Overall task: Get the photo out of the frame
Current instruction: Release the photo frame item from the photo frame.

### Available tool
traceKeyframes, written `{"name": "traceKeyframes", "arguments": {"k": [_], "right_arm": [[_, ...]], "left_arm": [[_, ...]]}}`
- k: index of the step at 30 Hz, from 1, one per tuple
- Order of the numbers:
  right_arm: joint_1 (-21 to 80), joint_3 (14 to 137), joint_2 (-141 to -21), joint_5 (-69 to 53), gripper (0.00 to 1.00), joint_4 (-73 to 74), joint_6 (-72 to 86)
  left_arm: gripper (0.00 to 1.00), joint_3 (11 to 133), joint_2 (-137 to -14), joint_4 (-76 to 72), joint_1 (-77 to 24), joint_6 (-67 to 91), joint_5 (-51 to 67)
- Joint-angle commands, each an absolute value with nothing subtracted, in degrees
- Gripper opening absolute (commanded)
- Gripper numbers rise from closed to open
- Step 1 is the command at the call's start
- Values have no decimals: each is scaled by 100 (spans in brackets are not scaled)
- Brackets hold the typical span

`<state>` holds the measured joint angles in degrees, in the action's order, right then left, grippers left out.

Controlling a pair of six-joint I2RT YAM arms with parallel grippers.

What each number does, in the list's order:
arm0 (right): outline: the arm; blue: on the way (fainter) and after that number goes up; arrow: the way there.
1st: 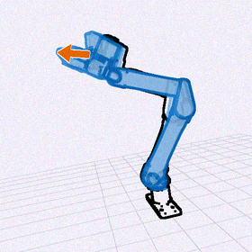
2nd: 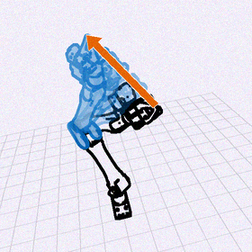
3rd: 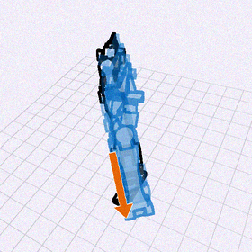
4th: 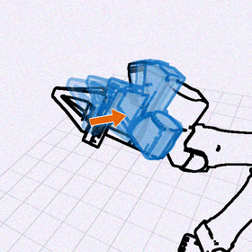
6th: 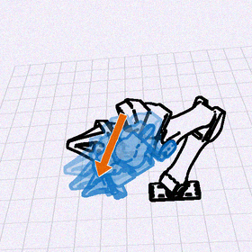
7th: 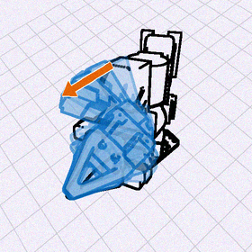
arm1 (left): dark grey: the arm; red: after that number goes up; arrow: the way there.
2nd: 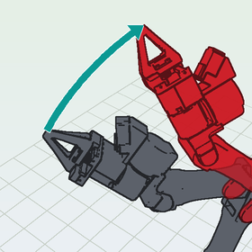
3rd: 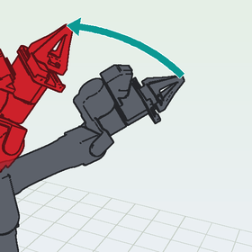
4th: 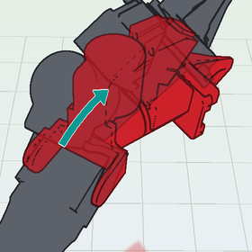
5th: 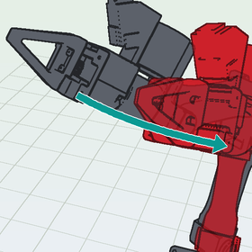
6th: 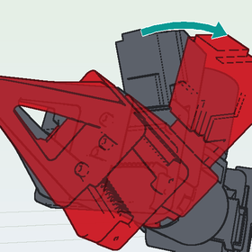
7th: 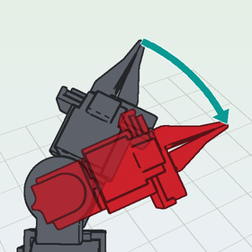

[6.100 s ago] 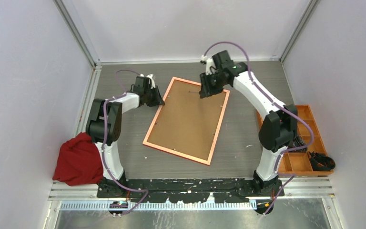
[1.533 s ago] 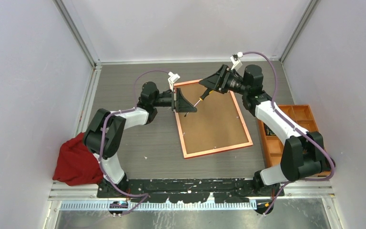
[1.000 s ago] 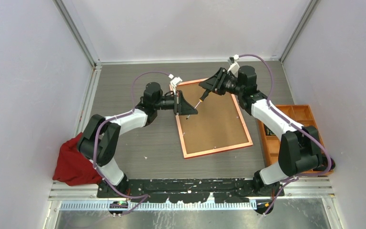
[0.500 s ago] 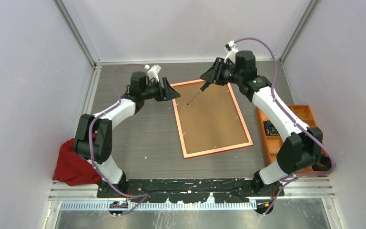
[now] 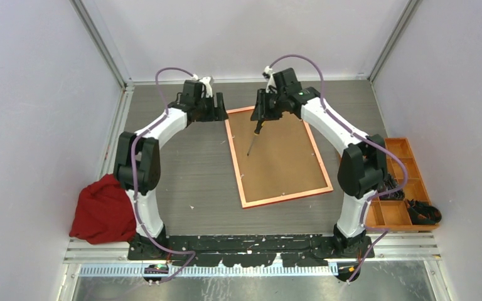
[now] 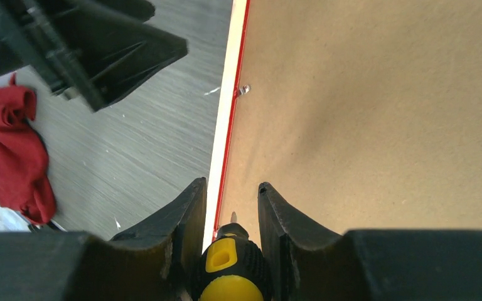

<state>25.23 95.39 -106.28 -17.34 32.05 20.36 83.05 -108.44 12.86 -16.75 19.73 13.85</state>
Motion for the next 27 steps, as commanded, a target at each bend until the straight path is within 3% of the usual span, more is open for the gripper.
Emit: {"name": "traceKeyframes", "arguments": {"k": [1,14,27], "right_arm": [[2814,10278,-10725,-1522,1,3794,1702],[3049,11201,-11773,-1650,1,4510,2033],[3066,11294,-12172,-2012,1,4528,2178]], "left_arm": [[73,8683,-11315,1957,-1679,1726,881],[73,8766,-11819,1488,-1679,1745,1419],[73,9183,-12355,1722,-1696,1767,1745]]}}
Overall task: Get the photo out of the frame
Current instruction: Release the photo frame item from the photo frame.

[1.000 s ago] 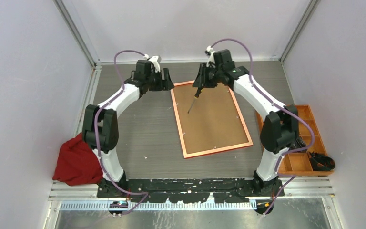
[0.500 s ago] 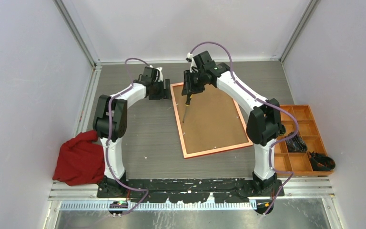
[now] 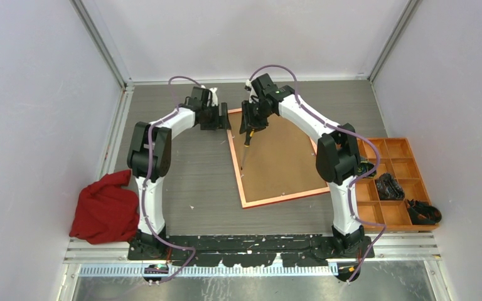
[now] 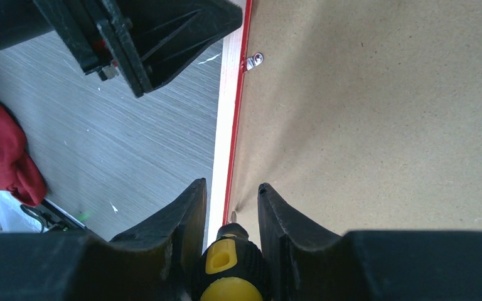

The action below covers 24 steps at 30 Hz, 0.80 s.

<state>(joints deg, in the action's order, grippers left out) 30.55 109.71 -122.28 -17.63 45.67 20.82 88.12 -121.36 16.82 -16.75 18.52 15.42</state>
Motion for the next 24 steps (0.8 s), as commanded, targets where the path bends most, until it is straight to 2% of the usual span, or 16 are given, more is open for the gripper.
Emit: {"name": "traceKeyframes", "arguments": {"k": [1,4,10,21,24], "right_arm": [[3066,11305,-12191,-2047,1,4551,2197],[3077,11395,-12261,-2123,1,4716,2199],[3194,11474,-12289,-2035,1,5021,2108],[3372,11396,-12451,-2013,1,5064,2133],[3367,11319,-12463,-2131,1,4939,2177]], "left_arm": [[73,9259,-12410,1772,-1704,1767,1744],[72,9426,-12573,1860,-1705,1762,1747],[60,9654,-12873,2023,-1738,1766,1774],[27,9721,-13142,2033,-1793,1708,1898],[24,9723,-13215,2009,-1793,1669,1948]]}}
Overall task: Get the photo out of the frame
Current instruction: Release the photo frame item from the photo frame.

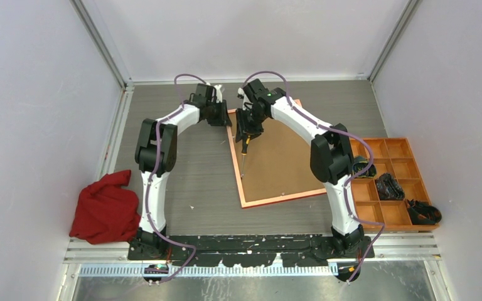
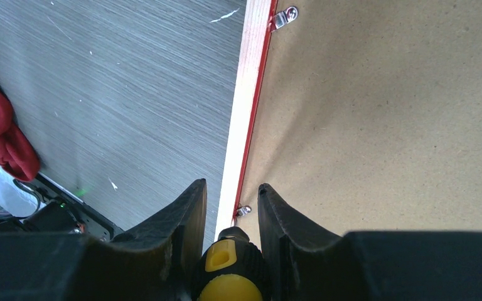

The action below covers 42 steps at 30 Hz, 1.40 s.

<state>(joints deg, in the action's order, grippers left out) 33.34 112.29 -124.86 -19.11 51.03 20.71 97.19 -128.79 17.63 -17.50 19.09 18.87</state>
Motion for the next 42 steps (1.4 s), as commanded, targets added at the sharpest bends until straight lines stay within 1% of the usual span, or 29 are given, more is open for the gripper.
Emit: {"name": "traceKeyframes", "arguments": {"k": [1,6,11,24,35,42], "right_arm": [[3369,11319,-12458,-2138,1,4904,2183],[3300,11358,-12248,-1953,1,4727,2220],[3198,11307,-12039,-1809,1,4485,2297],[3124,11269,-12132,-1447,1,4193,2399],[3198,11188,-12422,-2157,1,4815,2702],[3375,11061,-12554,-1955,1,4911,2743]], "left_arm": [[24,9722,-13238,1995,-1793,1650,1965],[22,9688,-13373,1941,-1793,1484,1984],[22,9766,-13544,2075,-1758,1459,2267],[21,9921,-13930,2197,-1661,1696,2538],[21,9906,-13950,2179,-1662,1771,2498],[21,9854,-13915,2140,-1679,1849,2349]]}}
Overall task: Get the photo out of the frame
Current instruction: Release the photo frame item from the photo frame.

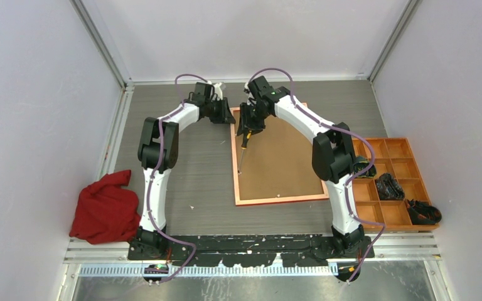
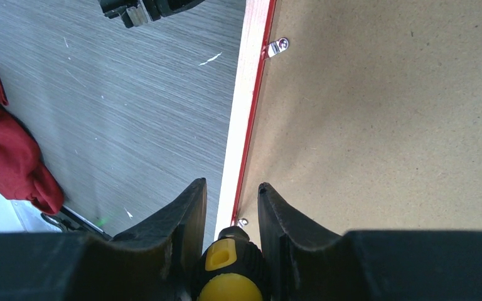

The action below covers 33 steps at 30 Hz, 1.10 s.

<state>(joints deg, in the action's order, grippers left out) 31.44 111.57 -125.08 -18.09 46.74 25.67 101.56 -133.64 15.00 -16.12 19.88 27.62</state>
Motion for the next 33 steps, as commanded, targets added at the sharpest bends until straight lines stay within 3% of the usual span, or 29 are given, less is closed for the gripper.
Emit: {"name": "traceKeyframes", "arguments": {"k": [1,4,12,25,33], "right_arm": [[3385,11076,-12623,-2008,1,4930,2776],[3427,11250,-12828,-2105,1,5078,2765],[3822,11542,-13015,-1930,1,5595,2121],[4079,11332,-12859,-1828,1,5592,1654],[3871,11297,-12045,-2170,1,5278,1628]], "left_arm": [[19,9838,-13901,2128,-1686,1868,2302],[10,9809,-13863,2129,-1736,1889,2107],[1,9817,-13843,2186,-1801,1887,1928],[0,9765,-13808,2146,-1802,1916,1854],[0,9835,-13855,2186,-1802,1862,1931]]}}
